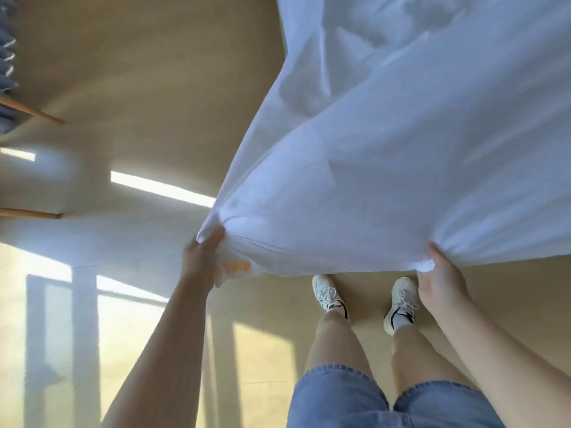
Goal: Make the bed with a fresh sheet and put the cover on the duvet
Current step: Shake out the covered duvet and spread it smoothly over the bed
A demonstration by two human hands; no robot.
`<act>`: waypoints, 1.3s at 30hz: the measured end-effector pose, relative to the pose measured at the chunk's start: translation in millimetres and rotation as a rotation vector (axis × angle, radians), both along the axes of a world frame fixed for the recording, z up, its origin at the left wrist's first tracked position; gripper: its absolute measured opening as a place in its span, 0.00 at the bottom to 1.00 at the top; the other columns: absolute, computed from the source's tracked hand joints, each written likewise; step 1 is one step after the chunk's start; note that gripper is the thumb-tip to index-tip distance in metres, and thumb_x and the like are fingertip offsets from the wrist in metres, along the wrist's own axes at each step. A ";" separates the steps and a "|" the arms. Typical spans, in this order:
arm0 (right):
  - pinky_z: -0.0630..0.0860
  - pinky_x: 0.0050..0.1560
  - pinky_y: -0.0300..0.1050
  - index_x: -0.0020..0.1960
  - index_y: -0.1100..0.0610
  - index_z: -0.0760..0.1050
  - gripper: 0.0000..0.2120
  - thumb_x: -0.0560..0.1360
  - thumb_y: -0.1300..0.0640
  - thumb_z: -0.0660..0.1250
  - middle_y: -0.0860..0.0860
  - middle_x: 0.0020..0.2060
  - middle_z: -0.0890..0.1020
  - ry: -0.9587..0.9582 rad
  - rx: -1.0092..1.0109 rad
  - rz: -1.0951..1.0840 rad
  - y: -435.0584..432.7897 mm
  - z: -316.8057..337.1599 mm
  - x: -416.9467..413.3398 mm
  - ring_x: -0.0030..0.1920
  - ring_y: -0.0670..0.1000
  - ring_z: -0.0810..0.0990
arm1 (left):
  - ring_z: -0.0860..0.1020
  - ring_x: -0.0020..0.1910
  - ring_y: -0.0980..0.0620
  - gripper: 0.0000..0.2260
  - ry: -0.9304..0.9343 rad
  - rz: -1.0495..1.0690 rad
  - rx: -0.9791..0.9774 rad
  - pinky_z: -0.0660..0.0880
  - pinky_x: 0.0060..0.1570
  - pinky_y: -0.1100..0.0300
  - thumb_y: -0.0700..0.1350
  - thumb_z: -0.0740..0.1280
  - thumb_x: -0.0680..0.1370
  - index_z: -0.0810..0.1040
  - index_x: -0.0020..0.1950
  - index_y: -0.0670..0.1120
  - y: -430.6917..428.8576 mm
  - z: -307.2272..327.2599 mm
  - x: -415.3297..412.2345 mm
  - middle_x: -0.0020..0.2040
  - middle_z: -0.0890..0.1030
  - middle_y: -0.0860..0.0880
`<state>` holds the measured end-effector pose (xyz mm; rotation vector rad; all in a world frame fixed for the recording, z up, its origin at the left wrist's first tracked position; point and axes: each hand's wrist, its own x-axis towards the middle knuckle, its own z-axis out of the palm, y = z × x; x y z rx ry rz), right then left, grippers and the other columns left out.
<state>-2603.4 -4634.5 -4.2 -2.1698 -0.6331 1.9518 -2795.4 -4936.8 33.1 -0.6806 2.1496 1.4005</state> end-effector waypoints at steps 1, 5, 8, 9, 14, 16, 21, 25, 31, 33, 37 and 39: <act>0.72 0.50 0.29 0.44 0.53 0.72 0.08 0.81 0.53 0.59 0.54 0.43 0.75 -0.067 -0.004 -0.069 -3.1 -8.6 -0.7 0.51 0.59 0.72 | 0.78 0.30 0.53 0.02 -0.031 -0.035 -0.017 0.74 0.28 0.63 0.43 0.69 0.74 0.81 0.44 0.48 -2.8 -13.9 6.8 0.35 0.80 0.48; 0.75 0.46 0.40 0.58 0.66 0.72 0.11 0.79 0.60 0.61 0.55 0.40 0.73 -0.253 0.129 0.128 -26.2 -36.0 -4.1 0.45 0.55 0.72 | 0.73 0.33 0.50 0.06 -0.103 -0.155 -0.082 0.70 0.32 0.60 0.43 0.71 0.74 0.77 0.38 0.45 2.0 -66.3 10.6 0.35 0.76 0.46; 0.75 0.42 0.54 0.48 0.65 0.73 0.12 0.77 0.54 0.63 0.54 0.34 0.70 -0.280 0.216 0.479 -56.4 -34.3 -31.5 0.38 0.53 0.70 | 0.75 0.35 0.49 0.07 -0.150 -0.369 -0.166 0.71 0.37 0.58 0.44 0.72 0.72 0.78 0.43 0.42 15.2 -91.3 11.2 0.37 0.78 0.45; 0.75 0.44 0.55 0.45 0.66 0.73 0.16 0.77 0.51 0.64 0.54 0.34 0.71 -0.214 0.284 0.607 -64.5 -32.3 -45.8 0.38 0.53 0.70 | 0.75 0.35 0.49 0.09 -0.174 -0.425 -0.175 0.70 0.37 0.58 0.45 0.74 0.71 0.79 0.44 0.41 19.4 -94.7 10.8 0.37 0.78 0.45; 0.74 0.40 0.43 0.36 0.55 0.73 0.20 0.69 0.38 0.69 0.49 0.36 0.79 -0.077 0.430 0.897 -65.3 -35.3 -127.3 0.39 0.50 0.78 | 0.69 0.31 0.51 0.07 -0.190 -0.587 -0.178 0.66 0.29 0.61 0.41 0.70 0.70 0.74 0.36 0.40 41.1 -104.1 5.1 0.31 0.72 0.48; 0.74 0.43 0.44 0.36 0.55 0.75 0.14 0.70 0.45 0.69 0.50 0.36 0.80 -0.102 0.455 0.942 -58.4 -43.1 -148.3 0.42 0.52 0.79 | 0.70 0.29 0.53 0.08 -0.216 -0.643 -0.132 0.67 0.26 0.64 0.44 0.71 0.68 0.75 0.36 0.40 50.9 -97.2 3.0 0.29 0.72 0.49; 0.57 0.31 0.45 0.26 0.56 0.61 0.23 0.76 0.54 0.65 0.49 0.21 0.64 -0.124 0.510 1.130 -56.5 -43.0 -141.3 0.26 0.51 0.64 | 0.82 0.49 0.44 0.24 -0.420 -0.465 0.246 0.78 0.52 0.51 0.53 0.71 0.66 0.78 0.57 0.40 55.4 -85.2 -30.1 0.52 0.83 0.41; 0.60 0.35 0.48 0.29 0.61 0.68 0.20 0.78 0.55 0.61 0.55 0.24 0.69 -0.188 0.388 1.284 -58.3 -35.5 -85.8 0.33 0.57 0.71 | 0.78 0.41 0.47 0.22 -0.376 -0.490 0.067 0.73 0.44 0.55 0.65 0.63 0.72 0.77 0.50 0.48 93.0 -91.0 -63.3 0.42 0.80 0.50; 0.60 0.32 0.42 0.30 0.55 0.58 0.19 0.78 0.55 0.58 0.51 0.29 0.64 -0.318 0.177 1.890 -8.2 6.5 -106.5 0.35 0.54 0.67 | 0.81 0.51 0.48 0.17 -0.273 -0.498 0.106 0.77 0.40 0.60 0.56 0.70 0.73 0.80 0.55 0.47 196.0 -97.8 -85.1 0.47 0.83 0.53; 0.61 0.34 0.43 0.31 0.55 0.61 0.17 0.76 0.51 0.60 0.50 0.28 0.67 -0.248 0.462 1.774 10.1 30.7 -148.8 0.37 0.55 0.68 | 0.80 0.40 0.55 0.11 -0.309 -0.542 0.106 0.73 0.32 0.65 0.55 0.69 0.74 0.80 0.49 0.49 223.2 -93.7 -99.4 0.39 0.82 0.56; 0.70 0.48 0.50 0.52 0.60 0.72 0.17 0.74 0.46 0.64 0.57 0.50 0.75 -0.364 0.883 1.430 65.5 32.5 -237.6 0.53 0.59 0.73 | 0.78 0.41 0.49 0.16 -0.570 -0.778 0.028 0.74 0.42 0.60 0.54 0.64 0.78 0.78 0.56 0.43 261.8 -90.3 -105.6 0.46 0.80 0.46; 0.69 0.56 0.55 0.62 0.63 0.66 0.30 0.73 0.40 0.64 0.59 0.60 0.69 -0.629 0.704 1.495 89.9 14.3 -255.4 0.63 0.61 0.67 | 0.75 0.37 0.51 0.15 -0.635 -0.970 -0.030 0.71 0.35 0.62 0.55 0.65 0.76 0.78 0.51 0.43 278.1 -88.9 -91.5 0.40 0.77 0.48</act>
